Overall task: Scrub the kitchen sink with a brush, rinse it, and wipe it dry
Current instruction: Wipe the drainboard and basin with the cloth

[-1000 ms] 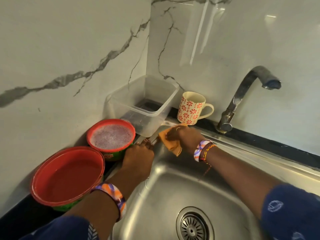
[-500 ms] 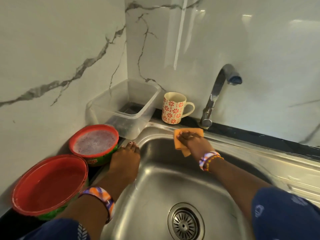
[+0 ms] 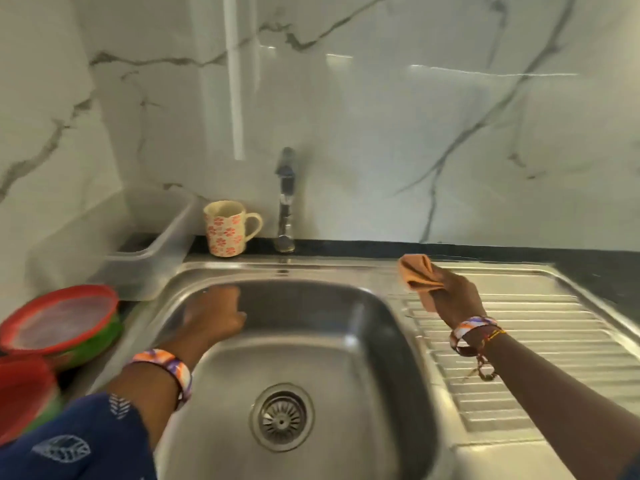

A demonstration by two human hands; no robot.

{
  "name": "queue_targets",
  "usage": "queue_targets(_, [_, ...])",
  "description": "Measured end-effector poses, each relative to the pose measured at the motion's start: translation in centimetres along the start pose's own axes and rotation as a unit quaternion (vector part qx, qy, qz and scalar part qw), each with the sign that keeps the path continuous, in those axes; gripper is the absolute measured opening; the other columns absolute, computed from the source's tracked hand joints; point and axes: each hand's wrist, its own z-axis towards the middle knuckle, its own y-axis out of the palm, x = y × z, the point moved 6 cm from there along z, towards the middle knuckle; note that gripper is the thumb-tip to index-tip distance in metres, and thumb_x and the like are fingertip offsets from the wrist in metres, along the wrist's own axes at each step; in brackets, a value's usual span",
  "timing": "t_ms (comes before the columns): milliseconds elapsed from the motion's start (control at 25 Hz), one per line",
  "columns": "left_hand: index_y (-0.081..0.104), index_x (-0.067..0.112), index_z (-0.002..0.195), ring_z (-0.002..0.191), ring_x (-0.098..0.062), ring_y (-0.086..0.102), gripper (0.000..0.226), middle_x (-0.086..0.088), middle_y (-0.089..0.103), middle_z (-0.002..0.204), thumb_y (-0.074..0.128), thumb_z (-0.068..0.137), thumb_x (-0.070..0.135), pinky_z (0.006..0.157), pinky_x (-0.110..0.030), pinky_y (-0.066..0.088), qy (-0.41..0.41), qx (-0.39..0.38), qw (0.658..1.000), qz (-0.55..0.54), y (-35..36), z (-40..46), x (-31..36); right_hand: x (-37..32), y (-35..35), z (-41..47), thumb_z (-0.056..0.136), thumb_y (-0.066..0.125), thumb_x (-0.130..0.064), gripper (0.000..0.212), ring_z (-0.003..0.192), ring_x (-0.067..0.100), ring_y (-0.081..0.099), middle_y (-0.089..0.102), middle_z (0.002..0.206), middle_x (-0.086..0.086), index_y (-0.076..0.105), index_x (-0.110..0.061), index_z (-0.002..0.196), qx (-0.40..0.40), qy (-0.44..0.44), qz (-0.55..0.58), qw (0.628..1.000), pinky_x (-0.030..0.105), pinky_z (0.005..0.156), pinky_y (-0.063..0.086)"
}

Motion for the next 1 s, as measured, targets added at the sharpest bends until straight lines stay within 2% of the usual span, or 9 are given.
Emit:
queue_targets(80, [0.056, 0.009, 0.124, 0.122, -0.029, 0.052, 0.044, -0.013, 0.056, 0.131, 0.056, 0.091, 0.037, 0.097, -0.035, 0.043, 0.025, 0.009, 0.993, -0.113, 0.0, 0.5, 7.0, 4.2, -4.8, 0.0, 0.094, 0.053, -0.016, 0.03, 0.098, 0.031, 0.061, 0.067, 0.099, 0.018, 0.063, -0.007, 0.12, 0.086, 0.067, 0.052, 0.993, 0.026, 0.075, 0.034])
queue_targets(160, [0.061, 0.003, 0.113, 0.115, -0.033, 0.055, 0.04, -0.018, 0.061, 0.122, 0.049, 0.094, 0.037, 0.09, -0.034, 0.044, 0.025, 0.006, 0.975, -0.221, 1.0, 0.7, 14.3, 9.3, -9.1, 0.8, 0.095, 0.051, -0.018, 0.027, 0.098, 0.039, 0.06, 0.066, 0.1, 0.025, 0.067, -0.001, 0.109, 0.173, 0.136, 0.089, 0.971, 0.027, 0.073, 0.03])
queue_targets(240, [0.056, -0.001, 0.118, 0.119, -0.035, 0.052, 0.042, -0.021, 0.057, 0.126, 0.041, 0.099, 0.034, 0.094, -0.035, 0.042, -0.011, 0.005, 0.949, -0.315, 3.3, 0.7, 20.2, 14.7, -12.3, 2.5, 0.095, 0.051, -0.019, 0.025, 0.095, 0.041, 0.062, 0.068, 0.097, 0.025, 0.068, -0.004, 0.102, 0.215, 0.172, 0.06, 0.96, 0.028, 0.07, 0.034])
queue_targets(320, [0.052, -0.001, 0.12, 0.118, -0.037, 0.05, 0.041, -0.022, 0.054, 0.126, 0.036, 0.1, 0.03, 0.097, -0.04, 0.041, -0.052, 0.038, 0.934, -0.352, 5.8, 0.7, 24.2, 19.6, -14.5, 4.1, 0.093, 0.049, -0.015, 0.025, 0.098, 0.04, 0.063, 0.067, 0.1, 0.024, 0.067, -0.006, 0.108, 0.224, 0.195, 0.027, 0.955, 0.033, 0.075, 0.043])
queue_targets(400, [0.052, -0.002, 0.119, 0.115, -0.039, 0.052, 0.04, -0.023, 0.056, 0.123, 0.034, 0.099, 0.027, 0.097, -0.043, 0.043, -0.088, 0.065, 0.931, -0.348, 8.5, 0.9, 26.7, 23.8, -16.0, 5.6, 0.091, 0.046, -0.006, 0.029, 0.106, 0.044, 0.057, 0.061, 0.112, 0.028, 0.061, 0.0, 0.115, 0.214, 0.212, -0.043, 0.953, 0.043, 0.087, 0.044])
queue_targets(520, [0.053, -0.005, 0.113, 0.111, -0.043, 0.055, 0.039, -0.029, 0.058, 0.118, 0.032, 0.1, 0.024, 0.093, -0.043, 0.043, -0.152, 0.063, 0.935, -0.315, 11.0, 1.5, 27.7, 27.8, -16.2, 8.1, 0.089, 0.044, 0.002, 0.037, 0.121, 0.046, 0.044, 0.048, 0.128, 0.032, 0.047, 0.012, 0.124, 0.163, 0.192, -0.157, 0.955, 0.051, 0.101, 0.036])
queue_targets(720, [0.056, -0.006, 0.116, 0.111, -0.045, 0.054, 0.041, -0.03, 0.058, 0.118, 0.032, 0.1, 0.022, 0.093, -0.043, 0.044, -0.179, 0.067, 0.952, -0.239, 11.8, 2.5, 28.0, 31.6, -11.0, 10.0, 0.09, 0.041, -0.008, 0.042, 0.133, 0.037, 0.033, 0.042, 0.139, 0.024, 0.044, 0.005, 0.13, -0.047, 0.188, -0.288, 0.938, 0.048, 0.111, 0.025])
queue_targets(840, [0.056, -0.006, 0.115, 0.11, -0.045, 0.053, 0.038, -0.029, 0.058, 0.118, 0.033, 0.1, 0.02, 0.092, -0.045, 0.044, -0.183, 0.073, 0.95, -0.241, 11.6, 2.2, 28.3, 31.2, -8.8, 10.1, 0.092, 0.039, -0.01, 0.049, 0.142, 0.032, 0.021, 0.029, 0.151, 0.016, 0.036, -0.003, 0.14, -0.091, 0.185, -0.277, 0.939, 0.044, 0.116, 0.017])
queue_targets(1000, [0.055, -0.005, 0.112, 0.107, -0.045, 0.054, 0.033, -0.028, 0.058, 0.114, 0.034, 0.1, 0.017, 0.088, -0.046, 0.044, -0.173, 0.071, 0.945, -0.268, 11.4, 1.8, 28.4, 26.4, -6.9, 8.3, 0.093, 0.038, -0.009, 0.041, 0.126, 0.037, 0.044, 0.046, 0.135, 0.021, 0.046, -0.003, 0.132, -0.078, 0.174, -0.21, 0.959, 0.042, 0.107, 0.032])
